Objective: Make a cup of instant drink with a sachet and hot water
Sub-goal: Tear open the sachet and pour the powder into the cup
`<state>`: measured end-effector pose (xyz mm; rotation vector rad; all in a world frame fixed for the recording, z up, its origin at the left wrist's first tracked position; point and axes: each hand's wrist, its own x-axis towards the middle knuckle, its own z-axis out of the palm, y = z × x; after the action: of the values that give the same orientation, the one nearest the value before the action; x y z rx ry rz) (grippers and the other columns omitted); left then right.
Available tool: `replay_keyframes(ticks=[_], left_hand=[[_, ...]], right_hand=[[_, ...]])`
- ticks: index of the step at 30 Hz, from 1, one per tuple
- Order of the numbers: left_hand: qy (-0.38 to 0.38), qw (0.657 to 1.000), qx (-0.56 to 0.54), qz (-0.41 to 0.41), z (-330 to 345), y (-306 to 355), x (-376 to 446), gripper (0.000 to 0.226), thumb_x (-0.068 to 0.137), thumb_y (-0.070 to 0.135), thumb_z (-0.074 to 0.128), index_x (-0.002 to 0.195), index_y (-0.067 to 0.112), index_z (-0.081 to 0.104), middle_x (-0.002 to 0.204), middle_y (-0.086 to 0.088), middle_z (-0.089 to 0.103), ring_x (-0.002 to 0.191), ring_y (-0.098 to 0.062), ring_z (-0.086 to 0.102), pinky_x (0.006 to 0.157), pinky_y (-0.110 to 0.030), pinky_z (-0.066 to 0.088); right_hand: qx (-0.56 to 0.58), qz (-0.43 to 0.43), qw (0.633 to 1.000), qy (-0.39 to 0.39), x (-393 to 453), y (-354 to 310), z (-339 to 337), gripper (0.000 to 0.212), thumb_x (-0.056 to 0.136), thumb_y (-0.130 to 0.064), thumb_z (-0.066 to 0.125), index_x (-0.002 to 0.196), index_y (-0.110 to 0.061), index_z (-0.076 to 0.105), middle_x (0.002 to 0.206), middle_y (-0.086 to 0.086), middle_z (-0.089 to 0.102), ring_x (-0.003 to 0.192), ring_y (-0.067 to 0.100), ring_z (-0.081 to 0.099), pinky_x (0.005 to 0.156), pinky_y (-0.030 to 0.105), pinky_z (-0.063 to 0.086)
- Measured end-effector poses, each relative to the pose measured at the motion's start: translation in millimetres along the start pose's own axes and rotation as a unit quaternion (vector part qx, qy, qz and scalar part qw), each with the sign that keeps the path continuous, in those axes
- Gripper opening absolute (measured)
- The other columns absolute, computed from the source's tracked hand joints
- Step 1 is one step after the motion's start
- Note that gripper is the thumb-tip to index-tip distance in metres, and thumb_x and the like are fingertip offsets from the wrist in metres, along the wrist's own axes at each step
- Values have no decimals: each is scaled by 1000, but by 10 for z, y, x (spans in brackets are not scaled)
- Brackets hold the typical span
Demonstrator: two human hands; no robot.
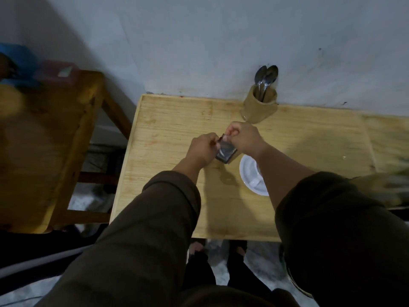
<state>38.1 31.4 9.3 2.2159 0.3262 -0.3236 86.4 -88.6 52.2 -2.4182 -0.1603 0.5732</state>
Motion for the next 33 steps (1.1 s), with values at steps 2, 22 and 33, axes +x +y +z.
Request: replay_keyframes(ticks=[2, 22, 33], left_hand=[[2, 1000, -7, 22, -55, 133, -11, 19, 90, 13, 55, 105, 11, 66, 98, -14, 71, 93, -28, 63, 78, -28, 46], [124, 978, -153, 71, 291, 1367, -516, 18, 91, 12, 56, 94, 3, 71, 81, -3, 62, 79, -15, 54, 74, -25, 42], [35, 963, -263, -39, 545, 1434, -777, 34, 95, 9, 47, 65, 16, 58, 53, -8, 56, 35, -14, 51, 37, -19, 46]], right_hand=[[-2, -12, 1000, 21, -78, -7, -157, 4, 83, -11, 65, 83, -15, 66, 67, -5, 53, 81, 14, 49, 55, 6, 31], [46, -141, 979, 140, -849, 381, -1194, 12, 77, -9, 73, 88, -4, 72, 75, 4, 60, 73, 13, 53, 67, 19, 38], [-11, -204, 963, 174, -1070, 611, -1081, 6, 79, 4, 62, 80, 3, 68, 62, -8, 48, 74, 15, 47, 54, 1, 35]])
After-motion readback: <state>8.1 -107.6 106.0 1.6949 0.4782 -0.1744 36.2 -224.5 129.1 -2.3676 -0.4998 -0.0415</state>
